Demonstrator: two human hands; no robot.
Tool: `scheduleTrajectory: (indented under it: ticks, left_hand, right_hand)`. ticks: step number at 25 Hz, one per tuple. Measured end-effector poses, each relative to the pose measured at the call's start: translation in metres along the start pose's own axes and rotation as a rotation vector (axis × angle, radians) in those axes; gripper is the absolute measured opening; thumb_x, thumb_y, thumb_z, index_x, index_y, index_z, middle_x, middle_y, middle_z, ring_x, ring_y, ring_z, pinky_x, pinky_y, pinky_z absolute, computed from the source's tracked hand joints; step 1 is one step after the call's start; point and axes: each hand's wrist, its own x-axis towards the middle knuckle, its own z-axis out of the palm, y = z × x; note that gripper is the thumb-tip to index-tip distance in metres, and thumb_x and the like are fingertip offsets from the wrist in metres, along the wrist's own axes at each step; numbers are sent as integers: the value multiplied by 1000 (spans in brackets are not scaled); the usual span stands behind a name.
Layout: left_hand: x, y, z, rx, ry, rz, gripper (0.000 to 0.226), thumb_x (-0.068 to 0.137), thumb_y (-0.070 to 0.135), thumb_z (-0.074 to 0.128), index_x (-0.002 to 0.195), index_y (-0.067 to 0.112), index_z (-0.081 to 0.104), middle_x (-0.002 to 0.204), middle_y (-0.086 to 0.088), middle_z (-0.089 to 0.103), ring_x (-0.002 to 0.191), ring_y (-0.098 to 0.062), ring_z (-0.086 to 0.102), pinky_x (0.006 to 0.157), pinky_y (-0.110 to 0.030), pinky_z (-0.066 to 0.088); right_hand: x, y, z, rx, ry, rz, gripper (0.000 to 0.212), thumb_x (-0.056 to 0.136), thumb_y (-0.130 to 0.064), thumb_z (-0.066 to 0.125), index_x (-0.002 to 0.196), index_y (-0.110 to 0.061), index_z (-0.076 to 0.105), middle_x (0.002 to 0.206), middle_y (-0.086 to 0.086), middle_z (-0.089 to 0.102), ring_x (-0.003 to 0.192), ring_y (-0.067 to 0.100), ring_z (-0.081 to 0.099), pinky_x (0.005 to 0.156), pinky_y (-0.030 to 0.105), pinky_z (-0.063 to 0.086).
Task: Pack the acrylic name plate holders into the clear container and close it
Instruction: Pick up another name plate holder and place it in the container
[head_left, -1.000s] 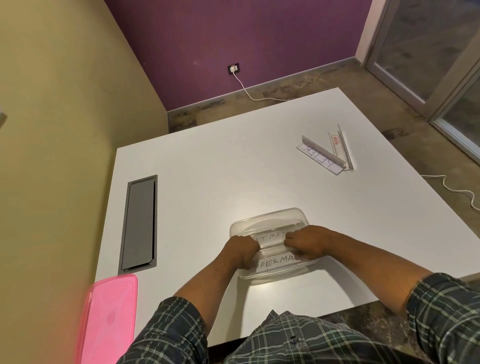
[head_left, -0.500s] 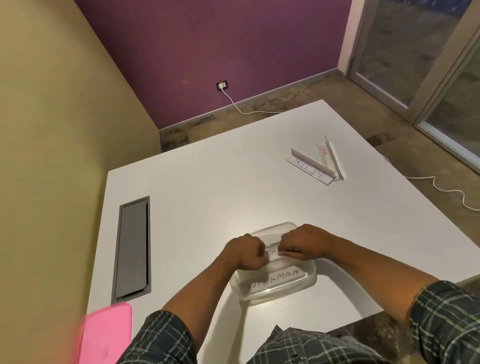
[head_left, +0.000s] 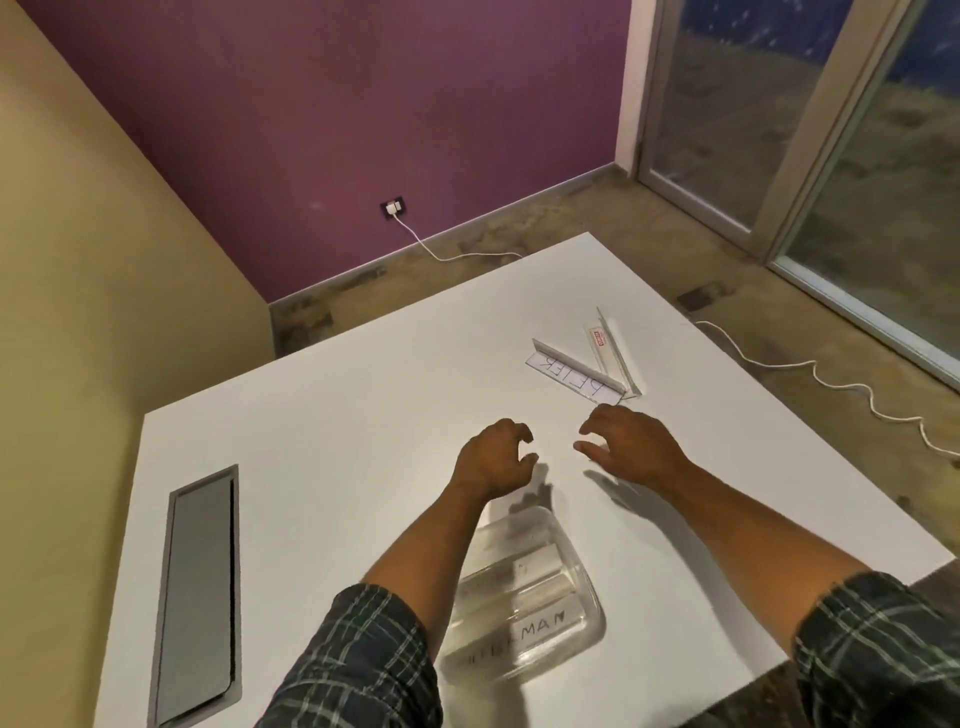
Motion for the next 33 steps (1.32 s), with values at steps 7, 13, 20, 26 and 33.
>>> scheduleTrajectory:
  ticks: [7, 13, 20, 26, 33]
  left_hand:
    - [90, 25, 15, 92, -83, -10, 74, 95, 37, 56, 160, 19, 25, 159, -6, 39, 138, -33, 46, 108, -42, 42]
    - [143, 35, 44, 222, -149, 42, 87, 93, 32, 56, 163, 21, 7, 170, 5, 16, 127, -37, 52, 100, -42, 47]
    - [187, 59, 69, -220, -127, 3, 62, 91, 27, 61, 149, 14, 42, 151, -9, 50, 136, -31, 50, 108, -41, 44]
    - [204, 66, 70, -517, 27, -173, 21, 97, 28, 55, 100, 9, 64, 105, -8, 73, 92, -22, 62, 75, -26, 39]
    - [193, 41, 47, -966, 169, -606, 15, 78, 13, 58, 83, 4, 69, 83, -12, 76, 80, -31, 73, 79, -39, 62]
  right_hand:
    - [48, 75, -2, -88, -80, 275, 50, 93, -44, 58, 140, -27, 49, 138, -4, 56, 126, 21, 53, 100, 39, 44]
    - [76, 102, 15, -167, -48, 268, 31, 93, -34, 58, 122, -25, 60, 120, -4, 64, 111, 23, 61, 85, 37, 49]
    - [88, 108, 38, -386, 104, 116, 25, 59, -6, 83, 72, -20, 68, 65, -2, 60, 56, 22, 61, 45, 27, 36]
    - [95, 100, 42, -366, 258, 28, 25, 58, -6, 82, 66, -18, 63, 61, -1, 57, 50, 21, 57, 39, 27, 35]
    - [92, 62, 39, -515, 416, -409, 12, 81, -3, 67, 79, -14, 67, 70, 2, 54, 58, 21, 51, 47, 34, 34]
